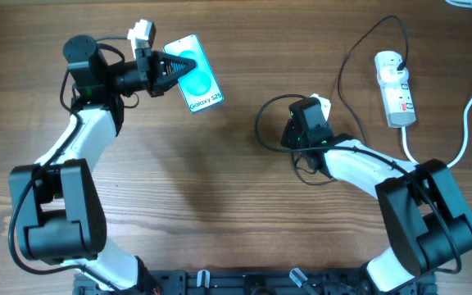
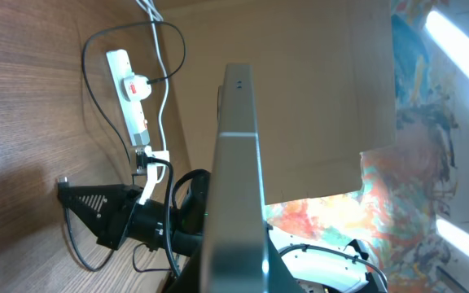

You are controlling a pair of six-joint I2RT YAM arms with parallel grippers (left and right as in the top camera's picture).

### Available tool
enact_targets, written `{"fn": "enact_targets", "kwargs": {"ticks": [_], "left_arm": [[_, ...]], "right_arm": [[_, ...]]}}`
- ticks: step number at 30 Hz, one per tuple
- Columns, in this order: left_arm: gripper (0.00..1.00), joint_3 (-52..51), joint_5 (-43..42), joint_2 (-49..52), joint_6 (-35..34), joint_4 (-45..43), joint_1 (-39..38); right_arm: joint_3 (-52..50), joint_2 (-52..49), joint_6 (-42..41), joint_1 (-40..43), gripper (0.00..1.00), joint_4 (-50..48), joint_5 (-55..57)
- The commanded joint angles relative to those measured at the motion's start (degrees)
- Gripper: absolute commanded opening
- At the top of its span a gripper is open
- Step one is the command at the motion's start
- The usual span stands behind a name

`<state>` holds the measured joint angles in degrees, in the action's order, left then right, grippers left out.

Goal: Plug charger to phone and switch on socket

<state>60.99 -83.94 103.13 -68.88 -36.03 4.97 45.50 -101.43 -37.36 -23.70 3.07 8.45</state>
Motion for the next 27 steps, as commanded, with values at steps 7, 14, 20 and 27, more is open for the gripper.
{"fn": "enact_targets", "kwargs": {"ticks": [7,14,20,27], "left_arm": [[0.04,0.39,-4.13,-0.44,-0.37,-0.5,-0.98],[0.04,0.39,-1.49,-0.44,-0.46,-2.97,-5.77],[0.04,0.39,2.08,-0.44,-1.2,-6.36,-9.31],[0.04,0.39,5.88,-0.44,-2.32,-7.1,-10.82]], "right_arm": [[-1.27,-0.48,8.39,7.48,0.04,3.02,-32.52],[-1.36,14.32,18.32,14.23,0.05,9.09,-68.57],[-1.38,18.73,17.22,13.79,0.05,8.28,-80.61],[-1.36,18.73,7.52,9.14,0.05,-2.49,-80.56]]}}
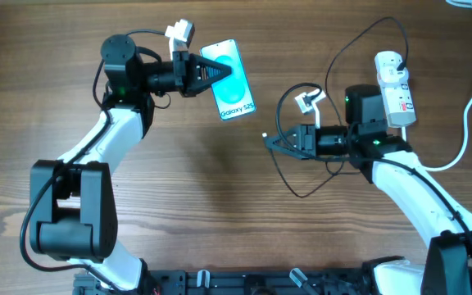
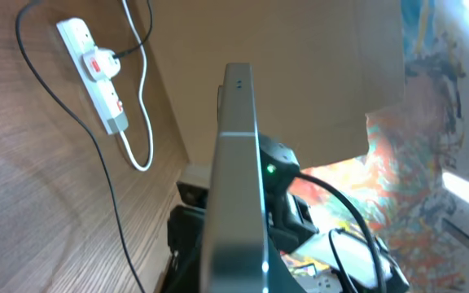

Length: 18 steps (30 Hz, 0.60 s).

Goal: Plug charger to phone and switch on socket

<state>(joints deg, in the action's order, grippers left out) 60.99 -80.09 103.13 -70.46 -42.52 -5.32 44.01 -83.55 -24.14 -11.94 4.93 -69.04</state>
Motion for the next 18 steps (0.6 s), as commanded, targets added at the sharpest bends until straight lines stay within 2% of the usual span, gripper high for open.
{"fn": "enact_targets", "kwargs": {"ticks": [1,10,18], "left_arm": [[0.04,0.39,2.01,-0.44,-0.74,-0.59,-0.52],[0.04,0.39,1.57,-0.44,-0.68,-0.59,0.24],[0.04,0.39,1.55,-0.44,-0.52,-0.59,0.24]], "right_arm": [[0.11,0.85,-7.13,-3.34,0.05,-6.73,-3.06],[0.13,0.85,-19.67,-4.61,0.05,-24.37,-3.45],[0.13,0.85,-22.56,-4.74,0.05,-26.16,-2.78]]}}
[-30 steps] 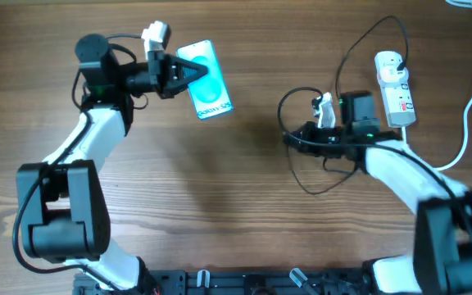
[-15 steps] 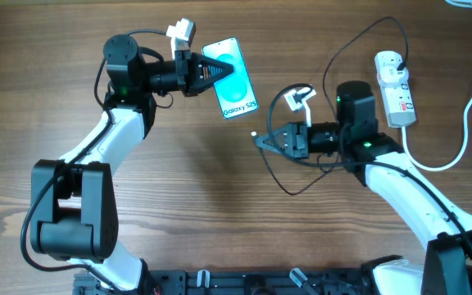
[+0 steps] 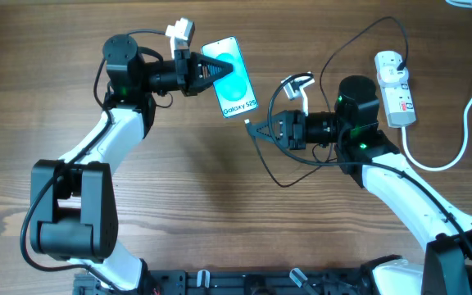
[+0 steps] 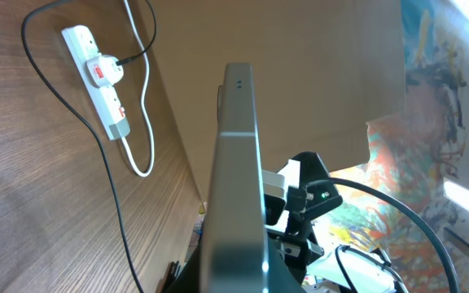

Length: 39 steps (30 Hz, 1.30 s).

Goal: Plug charger to phone and switch on socket

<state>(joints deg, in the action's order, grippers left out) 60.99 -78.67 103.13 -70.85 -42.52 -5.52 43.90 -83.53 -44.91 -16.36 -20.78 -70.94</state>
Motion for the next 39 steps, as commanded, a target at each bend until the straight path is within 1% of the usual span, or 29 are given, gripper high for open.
{"fn": "enact_targets", "kwargs": {"ticks": [1,5,31,39], "left_arm": [[0.04,0.39,0.13,-0.44,-0.13,-0.59,0.42],[0.04,0.39,0.09,-0.44,-0.13,-0.59,0.02],[0.04,0.39,-2.86,-0.44,-0.13,-0.61,-0.66],[0.04,0.39,-2.86,-0.44,-0.15,-0.61,-0.68]], "right_arm": [[0.24,0.83,-1.81,-0.46,0.04,-0.44,-0.68],[0.24,0.83,-3.02,-1.36,0.04,-0.55,1.36],[0.24,0.81,-6.16,-1.46,0.04,-2.75,5.6],[0.24,0.81,-9.22,-1.46,0.04,-2.45,6.03]]}}
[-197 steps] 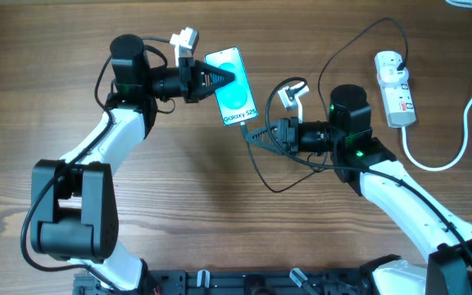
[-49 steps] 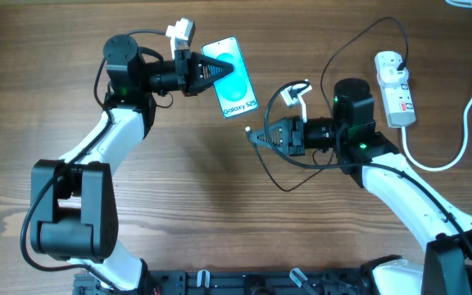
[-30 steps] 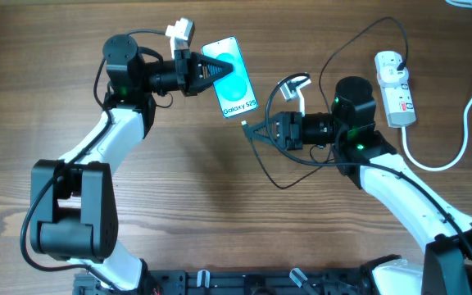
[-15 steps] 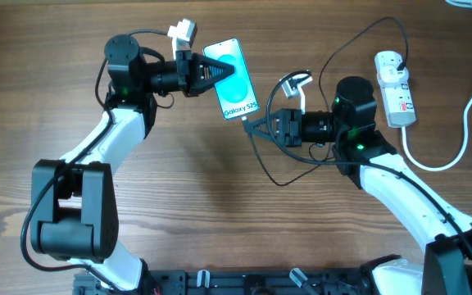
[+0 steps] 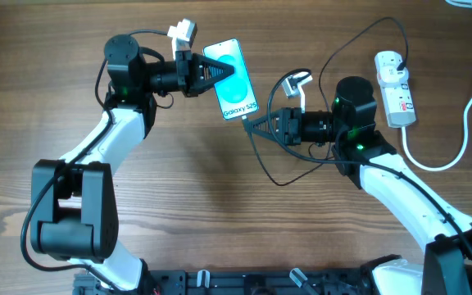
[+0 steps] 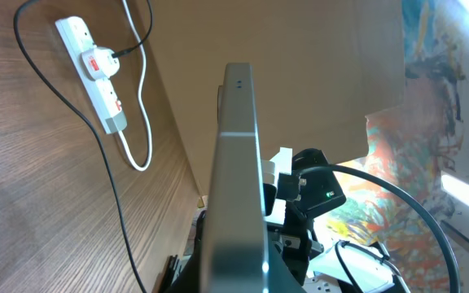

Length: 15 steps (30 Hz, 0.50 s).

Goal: Plug charger to phone and switch on socket

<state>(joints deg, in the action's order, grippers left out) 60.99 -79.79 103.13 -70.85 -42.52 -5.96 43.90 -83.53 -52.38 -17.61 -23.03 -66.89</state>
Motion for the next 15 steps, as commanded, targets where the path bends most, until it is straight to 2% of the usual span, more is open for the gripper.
{"fn": "enact_targets", "kwargs": {"ticks": [1,15], "left_arm": [[0.04,0.39,-1.75,-0.44,-0.15,-0.61,-0.33],[0.04,0.39,-1.9,-0.44,-0.13,-0.59,-1.36]], "right_arm": [[0.24,0.72,-1.7,-0.22,0.04,-0.28,2.03],[0.24,0.48,-3.3,-0.22,0.04,-1.14,2.89]]}}
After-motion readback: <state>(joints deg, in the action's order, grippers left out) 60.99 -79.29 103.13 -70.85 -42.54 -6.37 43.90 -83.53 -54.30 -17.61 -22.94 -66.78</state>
